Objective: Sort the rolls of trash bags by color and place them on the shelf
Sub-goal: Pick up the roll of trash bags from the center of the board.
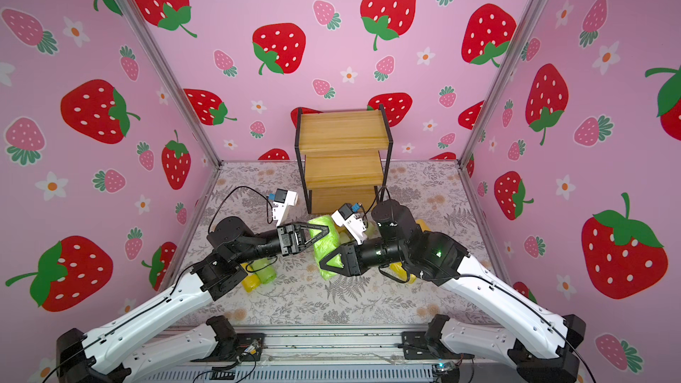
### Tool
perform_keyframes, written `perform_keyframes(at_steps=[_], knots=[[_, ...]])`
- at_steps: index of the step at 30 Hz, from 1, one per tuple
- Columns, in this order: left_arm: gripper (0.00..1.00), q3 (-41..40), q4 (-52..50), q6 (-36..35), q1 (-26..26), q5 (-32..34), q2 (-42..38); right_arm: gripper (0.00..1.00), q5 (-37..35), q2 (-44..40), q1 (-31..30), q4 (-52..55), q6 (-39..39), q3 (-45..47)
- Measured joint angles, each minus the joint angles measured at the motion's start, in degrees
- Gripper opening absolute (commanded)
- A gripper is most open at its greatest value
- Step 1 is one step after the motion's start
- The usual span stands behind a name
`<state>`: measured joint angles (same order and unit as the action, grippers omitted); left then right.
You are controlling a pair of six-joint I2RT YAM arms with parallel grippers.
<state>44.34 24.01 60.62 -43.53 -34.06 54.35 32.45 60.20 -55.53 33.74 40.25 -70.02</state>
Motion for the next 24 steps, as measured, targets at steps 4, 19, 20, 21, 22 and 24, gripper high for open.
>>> perform_keyframes(at_steps=[4,19,20,21,22,24], knots=[[0.00,-1.49,-0.55,0.35,-0.48,1.64,-2.25,0.69,-1.73,-0.13,-0.52,0.48,0.92,0.00],[0.00,-11.63,-5.99,8.81,-0.52,22.73,-8.68,0.90,-16.17,-5.44,-0.33,2.38,5.05,1.20],[0.00,-12.57,-5.97,9.68,-0.52,24.02,-8.85,0.90,-16.52,-6.16,-0.35,1.36,5.70,2.27],[0.00,-13.60,-6.01,10.45,-0.52,25.44,-9.14,0.90,-16.85,-6.80,-0.33,0.39,6.32,3.41],[0.00,-14.58,-6.08,11.34,-0.52,26.95,-9.55,0.90,-17.18,-7.23,-0.35,-0.44,6.99,4.59],[0.00,-15.87,-5.99,12.90,-0.52,29.22,-10.62,0.90,-17.79,-7.34,-0.35,-1.79,8.07,6.38]])
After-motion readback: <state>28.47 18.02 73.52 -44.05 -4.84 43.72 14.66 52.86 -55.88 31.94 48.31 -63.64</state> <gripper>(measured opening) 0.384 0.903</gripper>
